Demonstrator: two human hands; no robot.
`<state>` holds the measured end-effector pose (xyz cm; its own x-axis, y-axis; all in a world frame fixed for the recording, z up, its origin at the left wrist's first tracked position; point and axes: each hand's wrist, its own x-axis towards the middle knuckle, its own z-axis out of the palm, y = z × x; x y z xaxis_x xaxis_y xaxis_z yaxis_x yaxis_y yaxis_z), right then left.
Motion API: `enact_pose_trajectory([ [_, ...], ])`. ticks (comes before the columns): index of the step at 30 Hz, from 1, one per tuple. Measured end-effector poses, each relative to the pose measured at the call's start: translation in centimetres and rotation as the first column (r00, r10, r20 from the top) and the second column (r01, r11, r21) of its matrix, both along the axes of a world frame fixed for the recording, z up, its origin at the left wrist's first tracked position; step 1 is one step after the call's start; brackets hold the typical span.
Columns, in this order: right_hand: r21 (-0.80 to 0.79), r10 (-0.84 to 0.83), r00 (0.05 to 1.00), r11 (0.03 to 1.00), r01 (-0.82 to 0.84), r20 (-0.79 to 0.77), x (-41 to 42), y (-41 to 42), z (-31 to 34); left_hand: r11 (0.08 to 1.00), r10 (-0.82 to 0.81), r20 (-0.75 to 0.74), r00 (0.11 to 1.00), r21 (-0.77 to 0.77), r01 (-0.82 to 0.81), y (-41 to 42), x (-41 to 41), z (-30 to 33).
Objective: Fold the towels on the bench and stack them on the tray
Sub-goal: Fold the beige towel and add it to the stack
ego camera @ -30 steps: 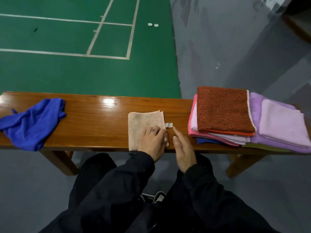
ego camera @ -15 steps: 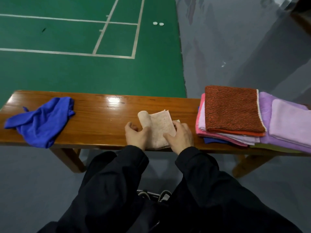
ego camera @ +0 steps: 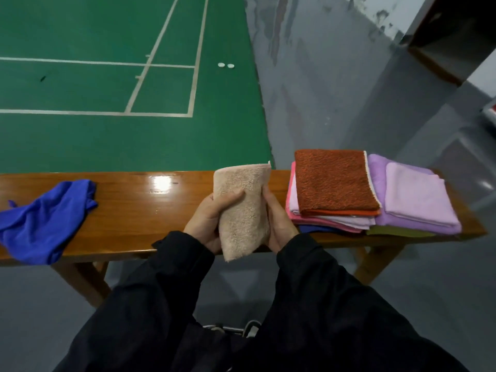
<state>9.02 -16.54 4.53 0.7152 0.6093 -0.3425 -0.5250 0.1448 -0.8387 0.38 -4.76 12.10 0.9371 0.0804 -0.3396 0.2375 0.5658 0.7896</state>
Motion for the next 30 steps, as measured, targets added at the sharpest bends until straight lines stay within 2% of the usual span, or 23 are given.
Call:
enact_pose_trajectory([
  [3,-0.004,-0.039,0.999,0.999,0.039,0.007,0.1,-1.7,2.6,0.968,0.022,-0.019,1.000,-0.248,-0.026,1.1,0.0,1.0],
  [6,-0.074,-0.176,0.981,0.980,0.183,0.087,0.4,-4.3,4.2,0.949,-0.014,-0.044,0.999,-0.314,0.000,0.2,0.0,0.1],
  [8,-0.112,-0.224,0.959,0.963,0.245,0.174,0.8,-6.4,5.2,0.975,-0.061,-0.058,0.996,-0.218,0.047,-1.6,0.3,-0.7],
  [10,-0.200,-0.264,0.912,0.921,0.335,0.314,1.7,-8.9,5.9,0.998,-0.042,-0.077,0.996,0.040,0.045,-3.3,1.8,-1.3],
  [12,-0.291,-0.277,0.839,0.848,0.443,0.469,2.8,-11.7,7.1,0.914,-0.052,-0.001,0.999,0.402,0.048,-5.4,4.2,-0.7],
  [14,-0.363,-0.288,0.773,0.754,0.547,0.566,4.1,-14.7,8.4,0.770,-0.113,0.081,0.990,0.637,0.036,-8.1,7.0,0.3],
  [17,-0.362,-0.342,0.674,0.641,0.677,0.654,6.8,-19.8,10.3,0.725,-0.196,0.117,0.974,0.686,0.064,-12.7,11.4,1.2],
  [21,-0.354,-0.435,0.631,0.561,0.748,0.643,10.8,-25.6,12.5,0.790,-0.258,0.187,0.948,0.606,0.095,-18.4,16.7,1.8],
  [23,-0.413,-0.399,0.622,0.494,0.765,0.674,12.9,-27.7,12.4,0.745,-0.275,0.156,0.949,0.659,0.108,-20.5,18.8,1.4],
  [24,-0.466,-0.355,0.634,0.455,0.759,0.687,13.6,-28.4,12.1,0.645,-0.274,0.112,0.955,0.758,0.096,-21.3,19.5,0.7],
  [25,-0.537,-0.294,0.665,0.411,0.737,0.687,14.1,-29.0,11.4,0.467,-0.284,0.073,0.956,0.881,0.071,-21.9,19.9,-0.2],
  [26,-0.598,-0.220,0.686,0.354,0.719,0.694,14.1,-29.4,10.7,0.247,-0.310,0.056,0.949,0.969,0.023,-22.4,19.8,-1.1],
  [27,-0.617,-0.143,0.681,0.322,0.718,0.718,14.1,-29.7,9.7,0.053,-0.371,0.046,0.927,0.998,-0.029,-22.8,19.7,-1.8],
  [28,-0.631,-0.038,0.669,0.296,0.717,0.742,14.0,-29.7,9.0,-0.087,-0.449,0.012,0.893,0.995,-0.057,-23.1,19.6,-2.4],
  [29,-0.648,0.123,0.643,0.274,0.711,0.756,14.0,-29.7,7.9,-0.176,-0.513,-0.032,0.858,0.982,-0.068,-23.3,19.4,-2.6],
  [30,-0.694,0.301,0.630,0.211,0.688,0.716,13.7,-29.4,7.3,-0.221,-0.551,-0.064,0.832,0.973,-0.071,-23.4,19.4,-2.9],
])
